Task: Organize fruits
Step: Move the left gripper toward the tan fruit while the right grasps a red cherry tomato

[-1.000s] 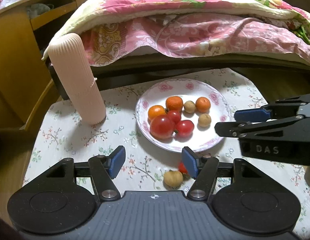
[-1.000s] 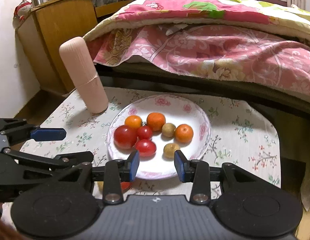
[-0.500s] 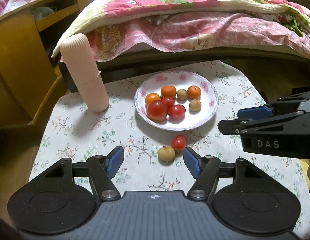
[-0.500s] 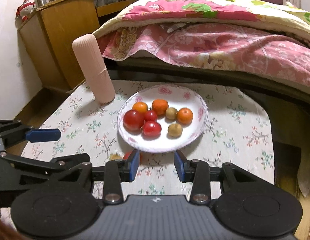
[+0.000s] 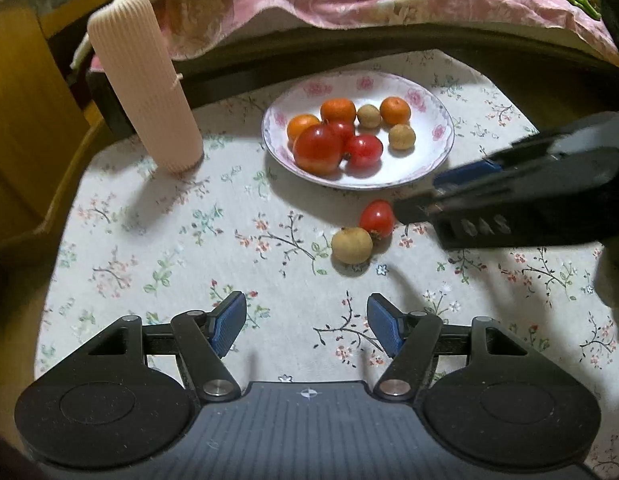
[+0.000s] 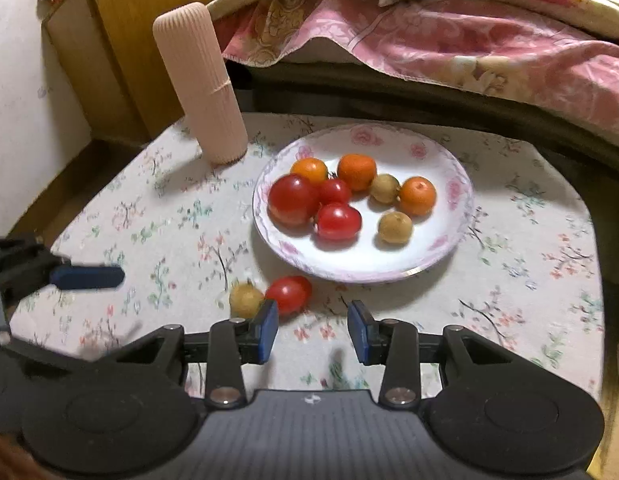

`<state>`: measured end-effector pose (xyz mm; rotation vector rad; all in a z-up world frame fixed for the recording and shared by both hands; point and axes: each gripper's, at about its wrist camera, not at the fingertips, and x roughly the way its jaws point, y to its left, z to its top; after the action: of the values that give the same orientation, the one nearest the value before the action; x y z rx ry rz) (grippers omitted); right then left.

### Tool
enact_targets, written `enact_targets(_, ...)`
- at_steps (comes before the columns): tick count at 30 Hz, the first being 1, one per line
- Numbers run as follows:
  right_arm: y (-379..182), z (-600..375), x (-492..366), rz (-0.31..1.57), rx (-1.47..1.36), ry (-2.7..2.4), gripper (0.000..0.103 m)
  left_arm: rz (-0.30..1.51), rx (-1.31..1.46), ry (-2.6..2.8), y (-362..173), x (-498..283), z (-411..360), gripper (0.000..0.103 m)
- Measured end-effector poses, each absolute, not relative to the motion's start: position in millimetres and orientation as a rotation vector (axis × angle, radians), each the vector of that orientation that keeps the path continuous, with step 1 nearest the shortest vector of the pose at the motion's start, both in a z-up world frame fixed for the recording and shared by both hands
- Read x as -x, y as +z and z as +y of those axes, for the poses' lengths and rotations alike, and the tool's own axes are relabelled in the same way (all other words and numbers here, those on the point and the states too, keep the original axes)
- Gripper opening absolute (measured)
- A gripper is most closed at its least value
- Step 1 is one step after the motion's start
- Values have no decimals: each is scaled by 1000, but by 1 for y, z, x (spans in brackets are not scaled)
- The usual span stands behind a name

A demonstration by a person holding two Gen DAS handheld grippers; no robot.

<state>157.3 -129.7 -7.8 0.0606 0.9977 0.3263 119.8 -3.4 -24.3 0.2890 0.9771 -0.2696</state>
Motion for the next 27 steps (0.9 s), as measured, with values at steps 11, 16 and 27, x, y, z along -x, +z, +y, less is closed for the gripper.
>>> enact_targets(11,-34,-126,-185,1055,-233,313,38,987,-245,-315,-22,-117,-5,74)
enact_targets(16,-39,-125,-192,1074,-282,316,38,998,-240,-307,-24,-119,-3,74)
enact_targets(27,-30,-125,-180,1107,-179,374,26,990,-239,-320,-35,-121,1,77)
